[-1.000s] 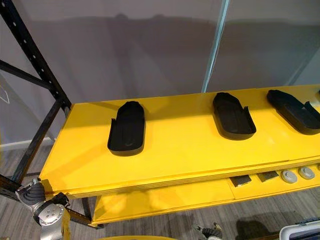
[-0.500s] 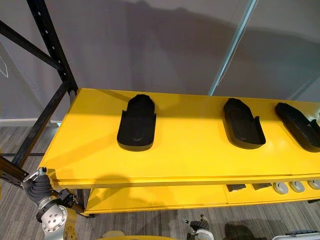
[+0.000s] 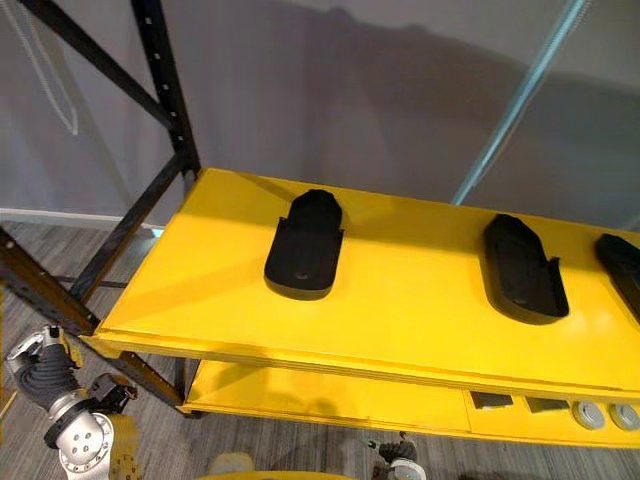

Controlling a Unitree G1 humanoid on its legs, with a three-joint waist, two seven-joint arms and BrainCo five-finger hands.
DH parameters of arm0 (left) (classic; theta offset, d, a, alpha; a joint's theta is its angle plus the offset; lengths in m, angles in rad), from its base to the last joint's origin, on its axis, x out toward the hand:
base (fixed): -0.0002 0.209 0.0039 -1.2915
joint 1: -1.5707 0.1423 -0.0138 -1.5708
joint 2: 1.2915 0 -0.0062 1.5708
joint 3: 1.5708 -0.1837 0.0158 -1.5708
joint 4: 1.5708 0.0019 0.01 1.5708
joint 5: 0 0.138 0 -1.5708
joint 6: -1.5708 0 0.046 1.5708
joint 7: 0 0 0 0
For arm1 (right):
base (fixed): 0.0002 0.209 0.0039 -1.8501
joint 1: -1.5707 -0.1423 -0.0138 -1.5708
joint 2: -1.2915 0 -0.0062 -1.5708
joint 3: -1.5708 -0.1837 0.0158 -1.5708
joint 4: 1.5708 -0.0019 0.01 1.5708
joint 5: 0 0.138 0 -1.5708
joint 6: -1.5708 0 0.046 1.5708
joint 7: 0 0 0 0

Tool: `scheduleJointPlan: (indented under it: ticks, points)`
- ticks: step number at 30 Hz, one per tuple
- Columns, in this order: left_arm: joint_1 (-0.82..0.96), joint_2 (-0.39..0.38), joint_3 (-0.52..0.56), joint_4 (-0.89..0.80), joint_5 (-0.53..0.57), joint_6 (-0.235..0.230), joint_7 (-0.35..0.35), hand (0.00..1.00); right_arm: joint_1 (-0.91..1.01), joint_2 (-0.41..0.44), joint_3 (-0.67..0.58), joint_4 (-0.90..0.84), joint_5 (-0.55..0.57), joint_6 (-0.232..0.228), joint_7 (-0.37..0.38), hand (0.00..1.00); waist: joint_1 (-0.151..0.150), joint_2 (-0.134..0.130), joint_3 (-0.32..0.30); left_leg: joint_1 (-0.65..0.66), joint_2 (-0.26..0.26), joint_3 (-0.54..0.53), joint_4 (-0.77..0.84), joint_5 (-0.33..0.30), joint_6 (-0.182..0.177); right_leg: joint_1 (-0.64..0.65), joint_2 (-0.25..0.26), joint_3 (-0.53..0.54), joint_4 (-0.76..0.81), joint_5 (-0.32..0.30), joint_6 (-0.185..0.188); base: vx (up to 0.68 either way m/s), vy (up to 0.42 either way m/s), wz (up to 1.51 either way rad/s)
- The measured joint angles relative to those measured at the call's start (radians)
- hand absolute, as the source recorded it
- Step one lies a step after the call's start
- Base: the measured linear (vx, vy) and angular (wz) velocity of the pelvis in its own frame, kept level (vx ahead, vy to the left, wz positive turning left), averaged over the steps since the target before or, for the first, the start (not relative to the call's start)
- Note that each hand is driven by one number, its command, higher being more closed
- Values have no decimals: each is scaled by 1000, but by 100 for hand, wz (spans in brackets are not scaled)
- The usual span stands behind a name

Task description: Walk over and take plastic housings, then place them on the shelf

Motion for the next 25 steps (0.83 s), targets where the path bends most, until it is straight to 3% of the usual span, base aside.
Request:
scheduleJointPlan:
  ticks: [4,10,11,15,17,20,25]
  points:
    - [24,-9,89,158,-82,9,43,100,-3,0,-3,0,-12,2,-6,0,-1,-1,-1,26,10,34,-12,-3,3,1,2,24,1,-1,1,-12,0,-20]
    - [28,-11,137,234,-88,33,59,100,-3,1,-15,0,-36,3,-28,0,-4,-2,-1,34,14,46,-15,-3,4,1,2,30,0,0,1,0,0,-6]
    - [23,-9,137,293,-87,37,53,0,-3,1,-23,0,-36,3,-28,0,-5,-1,-2,35,13,46,-18,-3,4,1,1,30,-1,0,2,0,0,0]
    - [-22,2,135,593,-77,85,2,0,0,3,-63,-3,-35,3,-28,0,-6,9,-9,50,11,52,-29,-1,1,0,-2,33,-6,1,2,12,4,-3]
    - [-68,9,122,831,-18,162,-73,0,4,2,-92,-4,-35,3,-22,0,-7,17,-16,66,8,59,-56,8,-8,1,-1,42,-22,5,4,12,-2,-9]
    - [-96,16,105,942,58,205,-134,0,6,2,-144,-3,-35,2,-19,0,-11,20,-19,95,7,75,-115,36,-19,1,2,55,-41,16,-4,25,-32,-16]
    - [-147,15,82,1046,140,221,-193,0,3,-22,-209,0,-38,2,7,0,-37,44,-24,146,-2,100,-220,89,-26,5,6,79,-80,47,-11,25,-33,-11]
